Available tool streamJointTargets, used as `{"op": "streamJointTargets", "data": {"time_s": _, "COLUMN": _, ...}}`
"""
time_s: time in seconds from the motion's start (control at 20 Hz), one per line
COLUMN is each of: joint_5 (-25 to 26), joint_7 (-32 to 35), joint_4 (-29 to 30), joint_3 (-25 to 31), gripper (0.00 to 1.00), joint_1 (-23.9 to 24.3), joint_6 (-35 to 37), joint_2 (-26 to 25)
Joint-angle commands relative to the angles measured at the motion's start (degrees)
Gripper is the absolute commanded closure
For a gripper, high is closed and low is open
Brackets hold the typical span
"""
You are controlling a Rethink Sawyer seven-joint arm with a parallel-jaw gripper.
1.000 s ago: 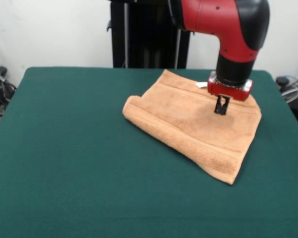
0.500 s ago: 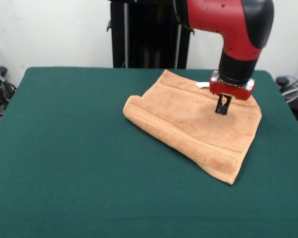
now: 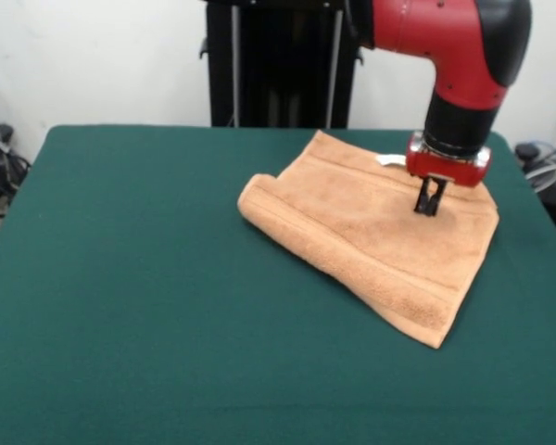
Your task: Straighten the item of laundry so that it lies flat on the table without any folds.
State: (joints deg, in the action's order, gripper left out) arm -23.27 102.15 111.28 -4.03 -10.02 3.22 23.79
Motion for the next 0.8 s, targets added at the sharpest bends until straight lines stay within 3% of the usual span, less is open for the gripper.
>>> {"op": "streamJointTargets", "data": {"time_s": 0.05, "joint_5": -4.2, "joint_7": 18.3, "joint_4": 0.8, "joint_3": 12.2, "gripper": 1.00, "joint_1": -2.1, "joint_6": -4.3, "joint_2": -4.6}}
{"op": "streamJointTargets", "data": {"time_s": 0.6, "joint_5": -3.2, "joint_7": 17.7, "joint_4": 3.2, "joint_3": 14.2, "gripper": 1.00, "joint_1": 0.3, "joint_6": -5.5, "joint_2": -3.5}}
{"op": "streamJointTargets", "data": {"time_s": 0.8, "joint_5": -4.7, "joint_7": 18.7, "joint_4": 3.8, "joint_3": 13.1, "gripper": 1.00, "joint_1": -1.9, "joint_6": -4.7, "joint_2": -2.2}}
